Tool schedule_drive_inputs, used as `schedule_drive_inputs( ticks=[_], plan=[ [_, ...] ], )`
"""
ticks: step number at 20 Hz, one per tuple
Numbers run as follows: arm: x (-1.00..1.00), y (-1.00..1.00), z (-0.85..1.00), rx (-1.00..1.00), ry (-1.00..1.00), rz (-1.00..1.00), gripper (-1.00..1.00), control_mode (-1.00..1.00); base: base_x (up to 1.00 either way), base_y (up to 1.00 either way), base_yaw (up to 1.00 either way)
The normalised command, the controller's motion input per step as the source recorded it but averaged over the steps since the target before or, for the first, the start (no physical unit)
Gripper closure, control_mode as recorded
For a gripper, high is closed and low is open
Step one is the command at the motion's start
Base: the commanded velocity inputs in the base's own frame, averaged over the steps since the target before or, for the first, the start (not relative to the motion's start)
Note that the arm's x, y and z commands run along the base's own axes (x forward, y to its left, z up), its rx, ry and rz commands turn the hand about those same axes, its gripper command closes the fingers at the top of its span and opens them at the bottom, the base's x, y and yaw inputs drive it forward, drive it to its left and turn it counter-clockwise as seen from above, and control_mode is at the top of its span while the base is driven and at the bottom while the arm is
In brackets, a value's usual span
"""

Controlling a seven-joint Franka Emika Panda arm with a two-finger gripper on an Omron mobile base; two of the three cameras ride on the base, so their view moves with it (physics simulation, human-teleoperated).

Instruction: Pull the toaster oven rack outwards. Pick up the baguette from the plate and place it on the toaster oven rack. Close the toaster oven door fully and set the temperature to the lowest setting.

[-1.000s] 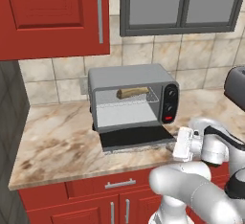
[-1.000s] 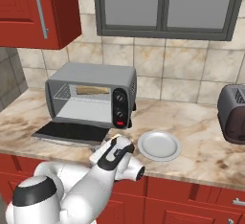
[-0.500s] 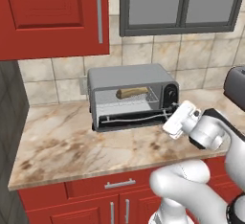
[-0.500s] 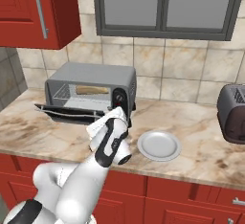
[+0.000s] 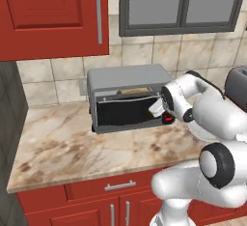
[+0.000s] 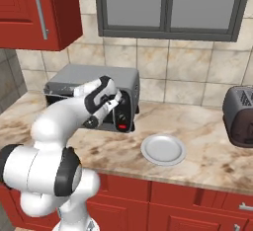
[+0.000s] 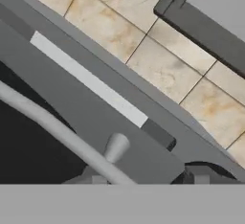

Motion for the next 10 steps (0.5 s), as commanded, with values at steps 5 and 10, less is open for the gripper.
schedule_drive_inputs(
  ticks=[5,10],
  plan=[
    [0.95,0.32,0.06,-0.22,-0.01,-0.18,-1.0,-1.0,0.0,0.0,0.0],
    [0.73,0.21,0.01,-0.13,-0.05,-0.17,-1.0,-1.0,0.0,0.0,0.0]
  ],
)
